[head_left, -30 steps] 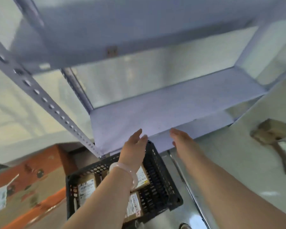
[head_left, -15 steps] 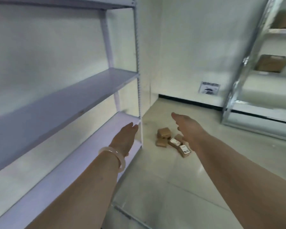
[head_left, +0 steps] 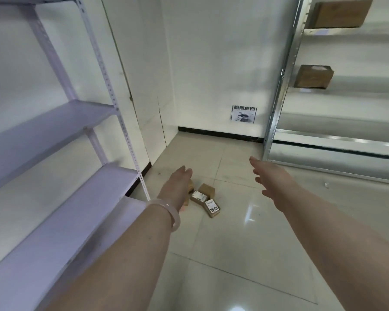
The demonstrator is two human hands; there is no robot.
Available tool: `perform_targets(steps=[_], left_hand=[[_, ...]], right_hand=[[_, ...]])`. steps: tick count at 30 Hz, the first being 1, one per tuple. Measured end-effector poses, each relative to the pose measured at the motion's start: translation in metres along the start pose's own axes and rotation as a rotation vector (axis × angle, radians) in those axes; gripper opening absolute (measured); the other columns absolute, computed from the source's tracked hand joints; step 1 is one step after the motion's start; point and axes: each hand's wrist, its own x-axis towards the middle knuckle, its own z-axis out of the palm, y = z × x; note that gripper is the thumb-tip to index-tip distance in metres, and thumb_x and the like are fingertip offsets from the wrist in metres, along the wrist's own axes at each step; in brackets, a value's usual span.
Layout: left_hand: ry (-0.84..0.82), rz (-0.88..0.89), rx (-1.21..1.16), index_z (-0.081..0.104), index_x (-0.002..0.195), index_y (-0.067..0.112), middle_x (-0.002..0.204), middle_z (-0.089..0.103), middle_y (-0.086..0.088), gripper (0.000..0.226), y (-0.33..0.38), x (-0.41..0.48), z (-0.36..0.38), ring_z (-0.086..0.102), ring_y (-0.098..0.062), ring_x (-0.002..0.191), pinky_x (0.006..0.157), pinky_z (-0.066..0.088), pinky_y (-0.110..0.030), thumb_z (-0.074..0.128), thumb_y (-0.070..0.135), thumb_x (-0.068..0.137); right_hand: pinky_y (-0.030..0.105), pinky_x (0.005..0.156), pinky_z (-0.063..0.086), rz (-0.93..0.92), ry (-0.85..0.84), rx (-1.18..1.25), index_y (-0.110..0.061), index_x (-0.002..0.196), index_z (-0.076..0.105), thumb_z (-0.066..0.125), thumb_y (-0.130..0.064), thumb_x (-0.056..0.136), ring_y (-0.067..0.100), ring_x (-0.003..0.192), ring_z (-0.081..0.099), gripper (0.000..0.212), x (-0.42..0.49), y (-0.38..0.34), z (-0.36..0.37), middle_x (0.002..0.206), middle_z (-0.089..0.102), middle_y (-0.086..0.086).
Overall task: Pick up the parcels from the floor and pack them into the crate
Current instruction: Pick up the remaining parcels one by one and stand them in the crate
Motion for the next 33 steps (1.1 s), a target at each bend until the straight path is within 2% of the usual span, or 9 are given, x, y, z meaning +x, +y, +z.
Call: perform_targets(steps=[2,5,10,13,17,23,27,30,33], left_hand=[[0.028,-0.007,0.05,0.039,0.143,0.03,0.145,0.047,-0.005,0.047,0.0,0.022,0.016,0.045,-0.03,0.132,0.109,0.037,-0.051,0.039,0.042,0.097],[0.061,-0.052,0.018,0.042,0.14,0.035,0.14,0.05,0.003,0.045,0.001,0.064,0.028,0.048,-0.023,0.127,0.105,0.042,-0.045,0.042,0.041,0.095],[0.052,-0.068,0.03,0.04,0.142,0.032,0.144,0.047,0.003,0.047,0.003,0.163,0.032,0.046,-0.022,0.13,0.11,0.038,-0.045,0.042,0.038,0.096],[0.03,-0.078,0.039,0.037,0.144,0.033,0.149,0.041,0.001,0.05,0.013,0.232,0.028,0.042,-0.021,0.134,0.113,0.034,-0.045,0.041,0.039,0.095],[-0.014,-0.109,0.053,0.038,0.144,0.036,0.149,0.042,0.001,0.051,0.045,0.315,0.027,0.04,-0.025,0.136,0.114,0.031,-0.047,0.042,0.045,0.093],[-0.085,-0.052,0.124,0.035,0.146,0.029,0.151,0.04,0.001,0.051,0.102,0.426,0.063,0.039,-0.023,0.138,0.115,0.029,-0.045,0.038,0.039,0.097],[-0.146,-0.06,0.154,0.032,0.148,0.024,0.155,0.033,-0.001,0.049,0.107,0.487,0.092,0.034,-0.024,0.141,0.113,0.032,-0.05,0.035,0.036,0.1],[-0.103,-0.098,0.144,0.032,0.147,0.019,0.155,0.032,-0.004,0.048,0.098,0.544,0.109,0.032,-0.025,0.142,0.115,0.029,-0.05,0.035,0.034,0.102],[0.02,-0.225,0.019,0.036,0.146,0.019,0.154,0.035,-0.007,0.047,0.094,0.594,0.125,0.035,-0.028,0.141,0.112,0.032,-0.05,0.04,0.033,0.101]], right_hand=[[0.044,0.111,0.029,0.032,-0.022,0.053,-0.022,0.136,0.048,0.05,-0.05,0.092,0.023,0.135,0.039,0.052,0.024,0.01,-0.004,0.145,0.045,0.003],[0.048,0.111,0.031,0.105,-0.011,0.032,-0.025,0.134,0.05,0.048,-0.051,0.091,0.022,0.133,0.042,0.05,0.064,0.022,0.002,0.144,0.046,-0.001],[0.048,0.111,0.032,0.177,-0.03,0.001,-0.027,0.134,0.051,0.05,-0.051,0.091,0.021,0.132,0.042,0.049,0.147,0.028,0.03,0.144,0.046,-0.004],[0.047,0.111,0.032,0.175,-0.028,-0.008,-0.025,0.136,0.049,0.051,-0.051,0.09,0.021,0.131,0.043,0.053,0.208,0.015,0.05,0.143,0.047,-0.003],[0.047,0.11,0.033,0.185,-0.029,-0.002,-0.026,0.136,0.049,0.052,-0.051,0.09,0.021,0.128,0.046,0.053,0.288,-0.016,0.07,0.142,0.048,-0.002],[0.046,0.111,0.033,0.201,0.014,0.059,-0.025,0.136,0.049,0.052,-0.05,0.09,0.02,0.13,0.044,0.053,0.389,-0.04,0.063,0.141,0.049,-0.003],[0.045,0.11,0.033,0.201,0.027,0.059,-0.025,0.137,0.049,0.052,-0.05,0.09,0.019,0.129,0.046,0.053,0.465,-0.035,0.044,0.141,0.049,-0.004],[0.044,0.11,0.034,0.23,-0.007,0.037,-0.024,0.138,0.048,0.052,-0.049,0.09,0.019,0.128,0.046,0.054,0.537,-0.019,0.038,0.142,0.049,-0.003],[0.045,0.111,0.032,0.282,-0.119,-0.019,-0.023,0.139,0.046,0.05,-0.048,0.091,0.02,0.133,0.042,0.054,0.614,-0.003,0.036,0.145,0.046,-0.003]])
